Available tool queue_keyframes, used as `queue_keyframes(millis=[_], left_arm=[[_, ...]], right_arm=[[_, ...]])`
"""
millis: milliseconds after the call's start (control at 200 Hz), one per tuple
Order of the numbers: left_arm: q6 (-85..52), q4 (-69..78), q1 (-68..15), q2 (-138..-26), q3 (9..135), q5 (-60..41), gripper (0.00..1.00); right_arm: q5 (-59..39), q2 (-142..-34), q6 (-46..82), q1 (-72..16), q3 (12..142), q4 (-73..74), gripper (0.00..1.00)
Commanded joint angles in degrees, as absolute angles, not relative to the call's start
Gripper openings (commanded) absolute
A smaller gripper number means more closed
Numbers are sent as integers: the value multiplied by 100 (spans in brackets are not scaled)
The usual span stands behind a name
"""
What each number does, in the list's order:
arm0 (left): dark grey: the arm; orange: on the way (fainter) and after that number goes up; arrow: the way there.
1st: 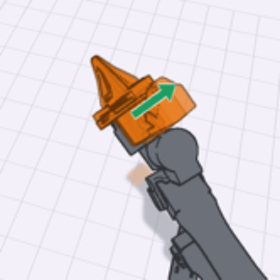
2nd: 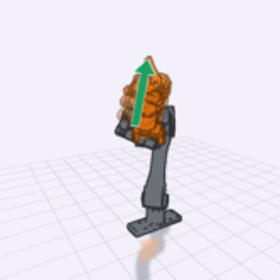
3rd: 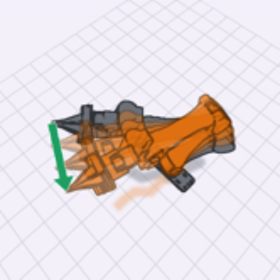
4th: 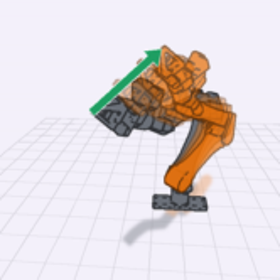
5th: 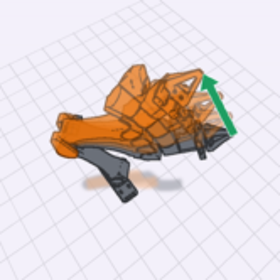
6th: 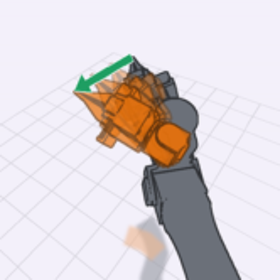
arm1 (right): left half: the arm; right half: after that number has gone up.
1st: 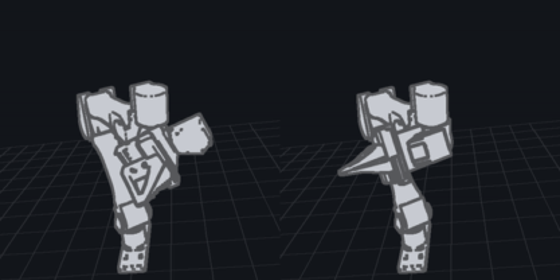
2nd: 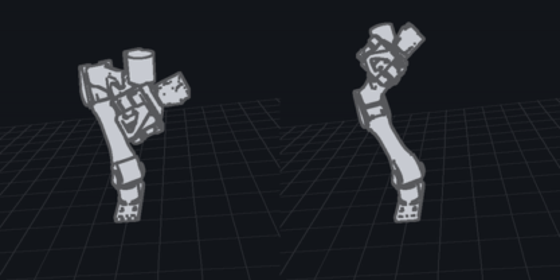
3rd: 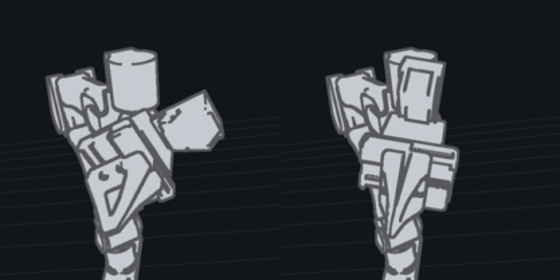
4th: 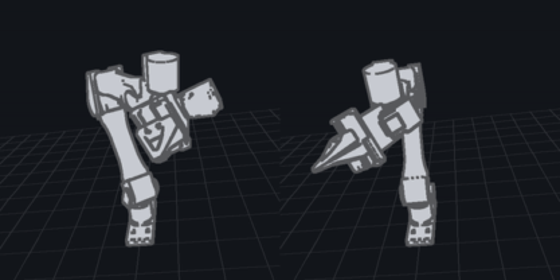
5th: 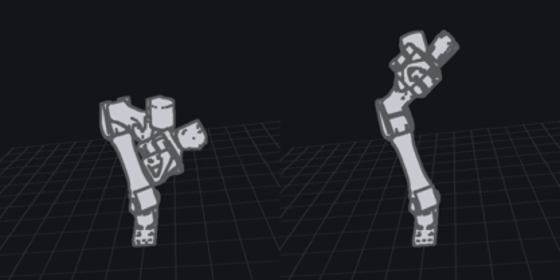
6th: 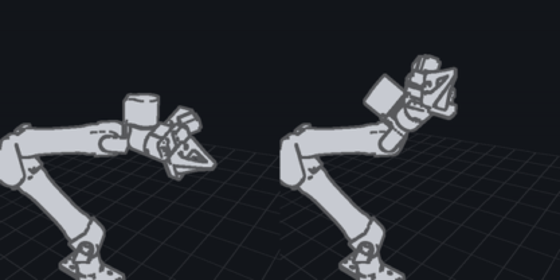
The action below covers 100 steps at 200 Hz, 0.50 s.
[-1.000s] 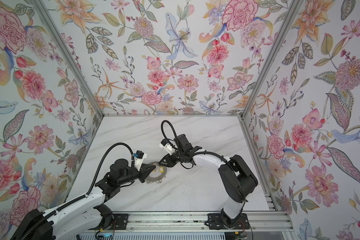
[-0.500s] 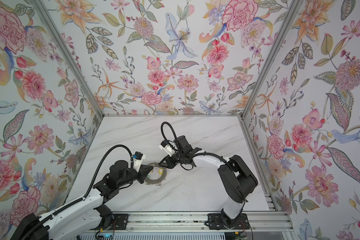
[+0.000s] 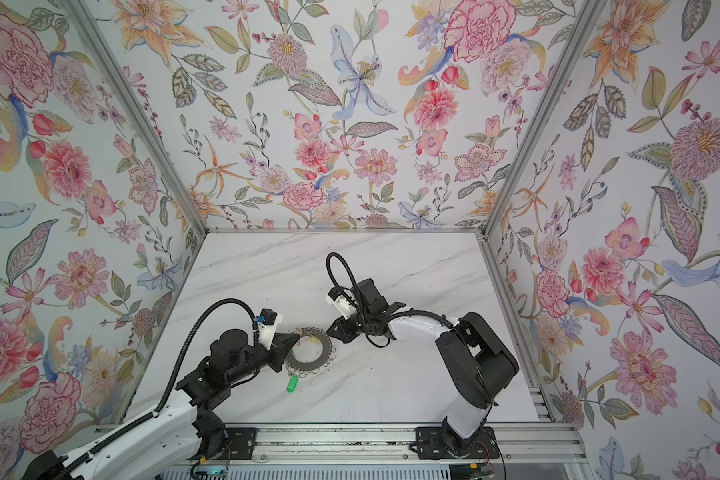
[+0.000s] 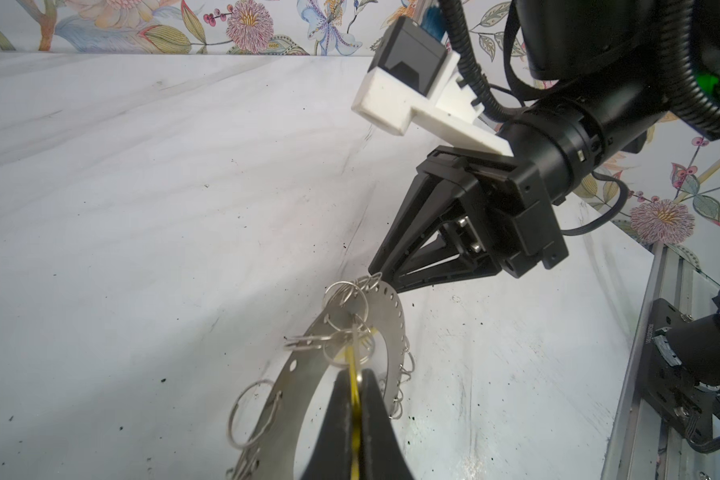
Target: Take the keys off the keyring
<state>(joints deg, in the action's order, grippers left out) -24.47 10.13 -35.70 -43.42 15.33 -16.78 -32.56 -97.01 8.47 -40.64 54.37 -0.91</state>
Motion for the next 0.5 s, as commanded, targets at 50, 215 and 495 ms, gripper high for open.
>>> queue_keyframes(millis=[50,215,495], left_arm=[[-2249,965,-3594,-4283,1656,-1741,0],[-2070,981,-3595,-4720,2088,-2044,0],[-1762,949,-3603,-5795,3129,-2932,0]], right_arm=[[-3663,-9294,796,-4000,5352,184,28],[-4327,-9263,1054,-3494,5382,422,34],[-3929,-8911,1404,-3253,5105,565,37]])
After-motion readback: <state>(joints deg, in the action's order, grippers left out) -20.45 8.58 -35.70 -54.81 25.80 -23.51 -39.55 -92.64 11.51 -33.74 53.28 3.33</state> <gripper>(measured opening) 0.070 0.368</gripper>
